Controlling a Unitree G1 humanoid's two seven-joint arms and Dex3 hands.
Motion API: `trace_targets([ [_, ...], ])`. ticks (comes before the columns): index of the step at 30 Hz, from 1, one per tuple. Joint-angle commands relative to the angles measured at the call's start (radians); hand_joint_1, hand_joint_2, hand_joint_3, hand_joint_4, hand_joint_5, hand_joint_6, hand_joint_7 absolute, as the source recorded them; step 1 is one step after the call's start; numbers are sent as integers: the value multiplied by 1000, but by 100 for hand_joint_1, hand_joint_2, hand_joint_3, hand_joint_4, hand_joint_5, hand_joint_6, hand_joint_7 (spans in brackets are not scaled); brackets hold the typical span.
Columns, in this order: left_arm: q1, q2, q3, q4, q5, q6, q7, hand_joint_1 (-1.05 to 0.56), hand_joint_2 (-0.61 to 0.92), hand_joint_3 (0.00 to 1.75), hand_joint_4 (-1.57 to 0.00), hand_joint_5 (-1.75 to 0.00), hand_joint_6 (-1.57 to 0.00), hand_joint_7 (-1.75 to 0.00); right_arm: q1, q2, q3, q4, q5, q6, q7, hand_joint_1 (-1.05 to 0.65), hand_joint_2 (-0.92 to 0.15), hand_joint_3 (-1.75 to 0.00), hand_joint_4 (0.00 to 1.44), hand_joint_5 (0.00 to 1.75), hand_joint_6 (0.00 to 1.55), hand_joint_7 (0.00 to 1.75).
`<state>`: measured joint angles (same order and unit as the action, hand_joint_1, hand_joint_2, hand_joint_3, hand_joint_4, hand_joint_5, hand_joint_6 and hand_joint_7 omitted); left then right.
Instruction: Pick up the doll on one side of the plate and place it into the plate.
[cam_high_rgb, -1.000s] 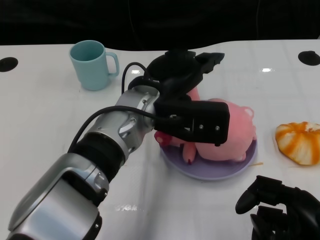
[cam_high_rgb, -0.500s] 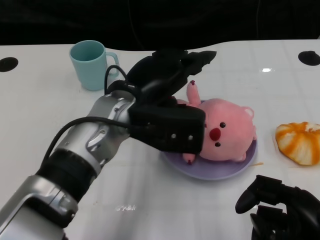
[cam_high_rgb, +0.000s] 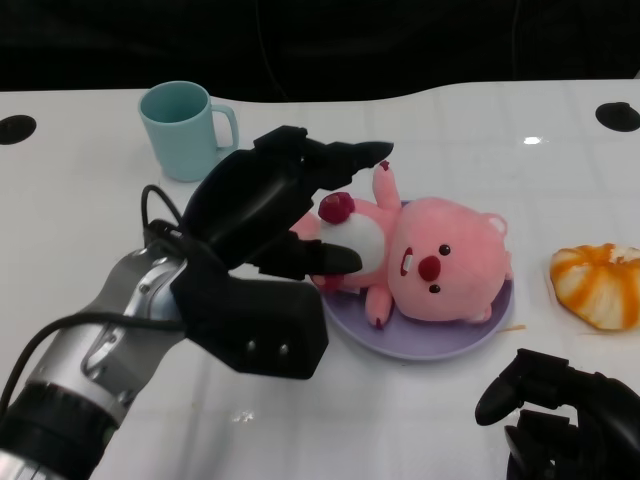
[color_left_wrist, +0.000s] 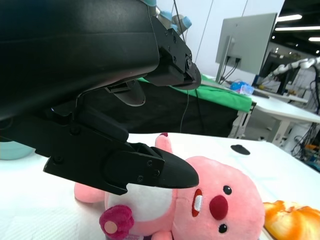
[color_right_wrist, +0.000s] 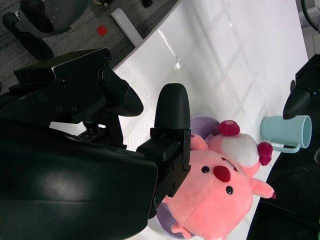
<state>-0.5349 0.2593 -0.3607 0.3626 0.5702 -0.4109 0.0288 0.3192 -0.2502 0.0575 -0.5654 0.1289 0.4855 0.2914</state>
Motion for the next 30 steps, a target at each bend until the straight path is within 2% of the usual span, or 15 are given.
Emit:
trace_targets([
  [1,55,24,39,-26,-37,-47,28,-54,92,15,-24,-89,-52,-17,5,-11,-11,-14,9,8,1,-4,-71,-107,61,175,51,147],
  [5,109,19,75,-21,-86,-123,44,-39,90,8,-44,-99,-71,-27,8,-10,-11,-17,10,8,1,-4,-71,-106,61,175,50,147],
  [8,147,19,96,-21,-126,-164,33,-29,85,14,-56,-114,-71,-59,7,-13,-8,-16,5,5,3,-5,-71,-106,62,175,50,146],
  [9,158,19,102,-25,-134,-171,31,-28,79,24,-59,-118,-71,-67,6,-14,-8,-16,4,4,4,-5,-71,-106,62,175,50,146],
  [10,172,20,108,-29,-139,-178,31,-26,67,48,-63,-120,-72,-75,5,-15,-7,-17,3,7,3,-5,-71,-106,61,175,50,146],
  [12,202,20,120,-41,-145,-189,38,-23,56,71,-68,-128,-77,-82,4,-14,-7,-16,3,6,4,-5,-71,-107,62,175,50,146],
  [17,298,-1,145,-95,-177,-213,43,-11,42,109,-75,-154,-79,-105,2,-11,-7,-17,3,9,2,-5,-71,-107,62,175,50,146],
  [20,356,-15,155,-134,-191,-219,49,-4,40,129,-80,-159,-82,-110,1,-12,-7,-16,2,5,3,-5,-71,-106,61,175,50,146],
  [23,399,-28,163,-153,-205,-235,50,-2,40,139,-84,-161,-83,-118,-1,-9,-7,-19,4,15,-1,-5,-71,-106,62,175,50,146],
  [30,464,-48,185,-167,-251,-250,37,-2,33,148,-87,-165,-85,-130,-4,-9,-6,-19,2,19,-3,-5,-71,-106,62,175,51,146],
])
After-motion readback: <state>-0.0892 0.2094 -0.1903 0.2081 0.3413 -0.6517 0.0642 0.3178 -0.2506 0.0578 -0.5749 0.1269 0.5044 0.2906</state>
